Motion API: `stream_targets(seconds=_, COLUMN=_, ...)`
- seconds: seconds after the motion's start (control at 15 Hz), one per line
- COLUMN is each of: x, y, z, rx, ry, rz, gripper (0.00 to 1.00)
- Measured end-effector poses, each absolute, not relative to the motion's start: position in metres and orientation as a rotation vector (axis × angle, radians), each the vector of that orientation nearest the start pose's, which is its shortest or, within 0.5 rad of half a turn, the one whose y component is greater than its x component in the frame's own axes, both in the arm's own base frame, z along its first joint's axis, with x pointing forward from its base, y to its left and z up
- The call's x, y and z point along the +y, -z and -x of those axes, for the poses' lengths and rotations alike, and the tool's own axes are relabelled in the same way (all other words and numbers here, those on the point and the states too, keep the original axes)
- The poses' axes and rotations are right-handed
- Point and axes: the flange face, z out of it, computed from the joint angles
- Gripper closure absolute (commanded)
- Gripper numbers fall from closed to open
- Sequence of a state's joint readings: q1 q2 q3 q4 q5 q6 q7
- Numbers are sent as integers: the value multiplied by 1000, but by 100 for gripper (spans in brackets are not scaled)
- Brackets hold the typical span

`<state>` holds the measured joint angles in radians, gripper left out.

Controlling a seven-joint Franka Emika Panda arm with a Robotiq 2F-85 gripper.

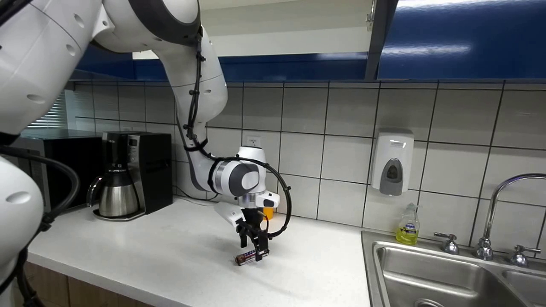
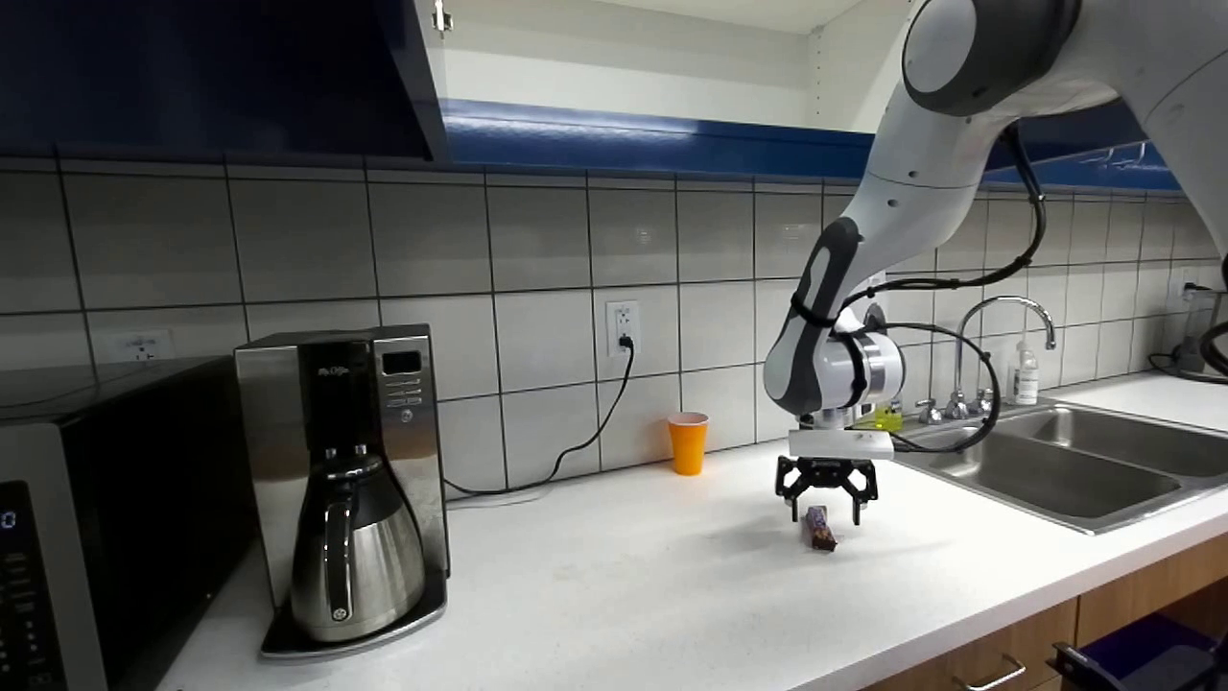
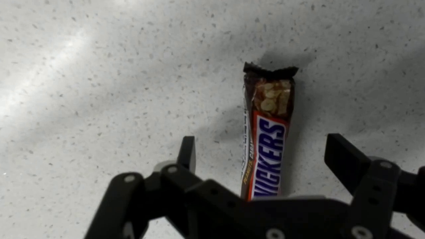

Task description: Put the chocolate bar inside the cabinet

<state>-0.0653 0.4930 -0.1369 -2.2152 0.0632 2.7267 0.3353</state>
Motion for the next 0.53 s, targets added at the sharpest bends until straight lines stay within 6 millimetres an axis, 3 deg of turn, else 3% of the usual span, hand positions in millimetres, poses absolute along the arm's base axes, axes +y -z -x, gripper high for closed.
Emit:
stream_targets(seconds=0.27, x=-114, y=-150, z=-541, rx=920, ry=41, rz=3051, gripper=0)
stream_targets(seconds=0.33, x=-114, y=-149, z=-542, rx=921, ry=40, rz=3053, gripper=17)
stream_targets(seconds=0.53, x=-113, y=-147, z=-544, rx=921, ry=40, rz=3057, gripper=42)
